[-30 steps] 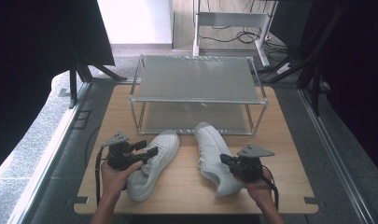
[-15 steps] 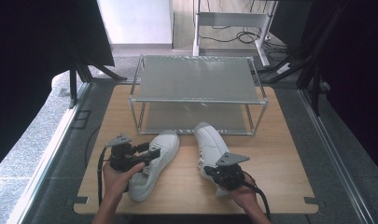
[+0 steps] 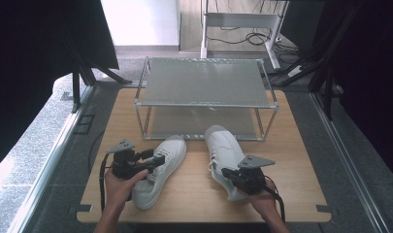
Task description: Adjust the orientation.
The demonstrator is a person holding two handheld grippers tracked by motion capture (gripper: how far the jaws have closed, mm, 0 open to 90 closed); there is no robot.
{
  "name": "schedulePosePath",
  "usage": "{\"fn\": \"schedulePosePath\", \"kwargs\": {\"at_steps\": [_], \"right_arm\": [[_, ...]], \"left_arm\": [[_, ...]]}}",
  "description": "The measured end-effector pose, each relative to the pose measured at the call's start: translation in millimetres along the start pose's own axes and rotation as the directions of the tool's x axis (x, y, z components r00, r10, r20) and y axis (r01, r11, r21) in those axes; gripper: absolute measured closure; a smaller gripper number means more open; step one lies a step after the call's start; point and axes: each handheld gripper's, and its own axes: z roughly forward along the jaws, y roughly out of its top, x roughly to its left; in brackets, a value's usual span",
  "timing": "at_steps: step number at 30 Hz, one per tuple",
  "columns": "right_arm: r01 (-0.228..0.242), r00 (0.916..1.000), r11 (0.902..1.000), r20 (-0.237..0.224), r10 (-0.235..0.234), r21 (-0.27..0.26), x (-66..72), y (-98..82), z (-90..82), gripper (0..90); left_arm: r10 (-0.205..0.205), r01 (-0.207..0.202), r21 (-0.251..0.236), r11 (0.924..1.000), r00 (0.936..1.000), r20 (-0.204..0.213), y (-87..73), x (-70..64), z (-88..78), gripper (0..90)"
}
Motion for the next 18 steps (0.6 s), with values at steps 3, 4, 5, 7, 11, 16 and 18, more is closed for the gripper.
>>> {"fn": "schedulePosePath", "kwargs": {"at_steps": [3,4,5,7,11,16,18], "right_arm": [[-0.026,0.9996,0.9993,0.007,0.026,-0.026,-7.0,0.2,-8.0,90.0],[-0.035,0.9991,0.9984,0.022,0.036,-0.044,-12.4,0.2,-14.1,90.0],[-0.035,0.9991,0.9984,0.022,0.036,-0.044,-12.4,0.2,-14.1,90.0],[-0.038,0.9983,0.9974,0.043,0.041,-0.062,-18.7,-0.3,-20.5,90.0],[-0.128,0.9918,0.9853,-0.014,0.127,-0.114,-43.0,-6.9,-29.1,90.0],[-0.151,0.9822,0.9844,0.099,0.16,-0.091,-75.2,-23.0,-40.6,90.0],[-0.176,0.9791,0.9788,0.084,0.185,-0.105,-80.8,-26.2,-42.9,90.0]], "left_arm": [[-0.004,0.004,-0.001,1.0,1.0,-0.002,-0.5,-0.3,-0.1,36.9],[-0.003,0.003,0.001,1.0,1.0,-0.002,-0.9,0.0,0.3,36.9],[-0.003,0.003,0.001,1.0,1.0,-0.002,-0.9,0.0,0.3,36.9],[-0.001,0.001,0.006,1.0,1.0,0.001,-1.4,0.0,1.2,36.9],[0.001,-0.001,0.01,0.9999,1.0,-0.001,-1.9,-1.9,2.7,37.1],[0.005,-0.005,0.01,0.9999,1.0,0.003,-1.2,-3.3,3.4,37.2],[0.004,-0.004,0.012,0.9999,1.0,0.003,-1.4,-3.8,3.8,37.3]]}}
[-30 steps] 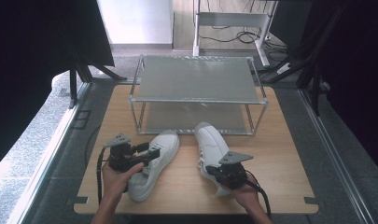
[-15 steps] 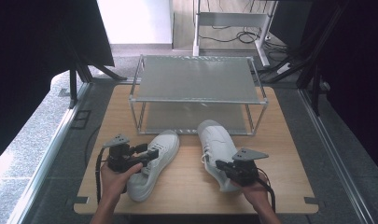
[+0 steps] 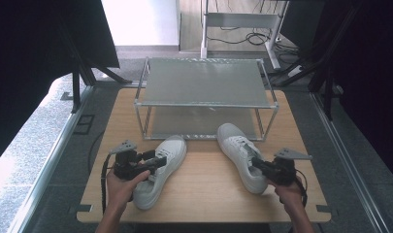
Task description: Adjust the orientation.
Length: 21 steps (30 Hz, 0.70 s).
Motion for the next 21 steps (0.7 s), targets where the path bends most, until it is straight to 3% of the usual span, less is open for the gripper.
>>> {"fn": "schedulePosePath", "kwargs": {"at_steps": [1,2,5,8,14,18,21], "right_arm": [[-0.054,0.9975,0.9983,-0.045,0.053,-0.022,-8.9,-2.5,-3.1,90.0],[-0.036,0.9992,0.9993,0.014,0.036,0.013,-13.2,-5.0,-1.7,90.0],[-0.044,0.999,0.9988,0.002,0.044,0.019,-12.2,-6.0,0.2,90.0],[-0.034,0.9994,0.9994,-0.001,0.034,0.004,-3.2,-2.4,-1.1,90.0],[0.048,0.9986,0.9988,-0.02,-0.048,0.002,30.0,-1.4,-8.8,90.0],[0.092,0.9948,0.9952,-0.046,-0.091,0.033,45.6,-10.4,-9.9,90.0],[0.119,0.9925,0.9912,-0.035,-0.117,0.059,49.1,-16.9,-10.9,90.0]], "left_arm": [[-0.001,0.001,0.001,1.0,1.0,0.002,-0.2,-0.3,0.5,37.3],[0.0,0.0,0.004,1.0,1.0,0.004,-0.7,-0.6,1.2,37.2],[0.0,0.0,0.005,1.0,1.0,0.007,-1.0,-0.2,1.3,37.2],[-0.008,0.008,0.006,1.0,0.9999,0.006,-1.4,1.6,1.1,37.2],[-0.014,0.014,0.001,0.9999,0.9999,0.004,-2.1,2.4,-1.4,37.2],[-0.016,0.016,-0.002,0.9999,0.9999,-0.003,-2.4,3.6,-3.2,37.2],[-0.019,0.019,0.001,0.9998,0.9998,-0.005,-3.0,4.2,-2.7,37.2]]}}
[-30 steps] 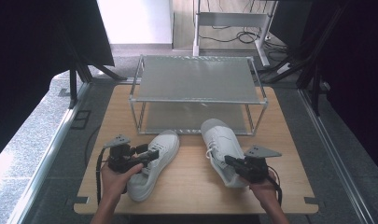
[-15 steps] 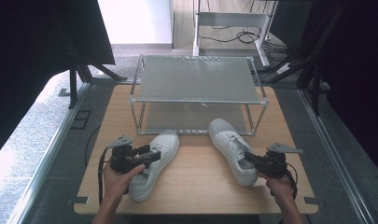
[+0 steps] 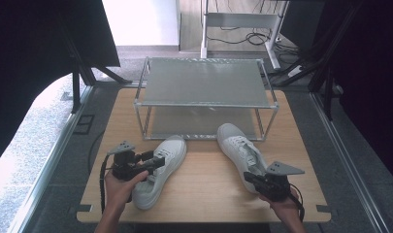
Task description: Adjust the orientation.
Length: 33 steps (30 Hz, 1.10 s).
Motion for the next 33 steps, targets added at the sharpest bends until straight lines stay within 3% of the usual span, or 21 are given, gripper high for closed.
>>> {"fn": "schedulePosePath", "kwargs": {"at_steps": [1,4,5,6,7,11,14,15,21,26,30,33], "right_arm": [[0.007,0.9997,0.9999,0.024,-0.007,0.015,0.5,-7.0,-1.1,90.0],[-0.004,0.9999,1.0,0.016,0.004,0.006,-1.8,-10.7,-4.1,90.0],[0.045,0.9972,0.9986,0.059,-0.047,0.029,2.7,-9.2,-4.7,90.0],[0.045,0.9972,0.9986,0.059,-0.047,0.029,2.7,-9.2,-4.7,90.0],[0.078,0.9933,0.9956,0.082,-0.082,0.052,6.3,-7.7,-4.1,90.0],[0.072,0.9928,0.9959,0.092,-0.077,0.055,4.0,-7.2,-6.8,90.0],[0.043,0.9909,0.9978,0.125,-0.049,0.05,-4.5,-8.6,-14.4,90.0],[0.013,0.9934,0.9994,0.113,-0.016,0.032,-10.6,-10.0,-19.2,90.0],[0.004,0.9976,0.9998,0.07,-0.005,0.019,-14.4,-10.7,-19.5,90.0],[0.044,0.9988,0.9983,0.024,-0.043,-0.037,-6.2,-2.5,-21.5,73.0],[0.064,0.9973,0.9943,0.041,-0.061,-0.086,-6.1,9.4,-28.4,61.0],[0.056,0.9974,0.9923,0.052,-0.05,-0.11,-14.2,14.6,-31.6,58.9]], "left_arm": [[-0.001,0.001,0.002,1.0,1.0,0.001,-0.2,0.1,0.4,37.2],[0.001,-0.001,0.006,1.0,1.0,0.001,-0.7,-0.7,1.9,37.2],[0.004,-0.004,0.007,1.0,1.0,0.002,-0.7,-1.5,1.9,37.2],[0.004,-0.004,0.007,1.0,1.0,0.002,-0.7,-1.5,1.9,37.2],[0.004,-0.004,0.006,1.0,1.0,0.002,-0.7,-1.7,1.5,37.2],[-0.006,0.006,-0.007,1.0,1.0,-0.006,-0.3,1.0,-3.2,37.2],[-0.01,0.01,-0.015,0.9998,0.9999,-0.011,0.2,3.8,-6.1,37.2],[-0.011,0.011,-0.016,0.9998,0.9999,-0.012,0.5,4.5,-6.9,37.2],[-0.019,0.017,-0.045,0.9989,0.9994,-0.029,3.4,9.6,-18.4,37.2],[-0.021,0.018,-0.058,0.9982,0.9988,-0.045,4.7,14.3,-26.0,37.6],[-0.013,0.009,-0.055,0.9984,0.9977,-0.067,5.7,14.4,-30.1,39.2],[0.001,-0.005,-0.051,0.9987,0.9965,-0.083,6.2,13.6,-31.9,40.3]]}}
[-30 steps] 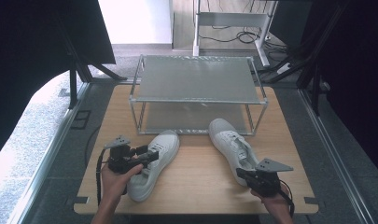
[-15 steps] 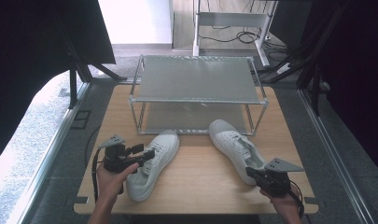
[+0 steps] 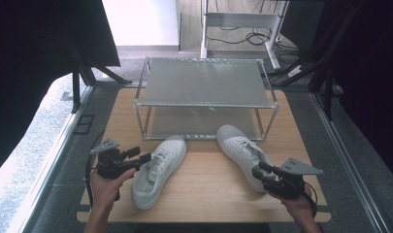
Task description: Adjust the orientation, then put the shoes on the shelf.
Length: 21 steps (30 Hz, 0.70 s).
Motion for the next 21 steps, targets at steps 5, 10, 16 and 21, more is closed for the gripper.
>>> {"fn": "schedulePosePath", "kwargs": {"at_steps": [5,10,16,21], "right_arm": [[0.001,0.9997,1.0,0.026,-0.001,0.003,-13.5,9.5,4.7,55.4],[-0.016,0.9978,0.9998,0.065,0.015,0.014,-36.9,23.3,16.6,53.4],[-0.034,0.9973,0.997,0.068,0.029,0.069,-54.4,30.1,29.5,49.7],[-0.043,0.9975,0.9937,0.06,0.037,0.103,-61.5,29.2,34.7,49.1]], "left_arm": [[0.027,-0.026,0.039,0.9989,0.9993,-0.027,0.7,-0.2,5.5,40.8],[0.049,-0.044,0.092,0.9948,0.9972,-0.057,1.3,1.7,15.3,40.9],[0.055,-0.048,0.098,0.994,0.9959,-0.072,6.2,6.7,12.7,41.7],[0.055,-0.046,0.122,0.9915,0.9959,-0.072,3.5,8.9,16.1,42.4]]}}
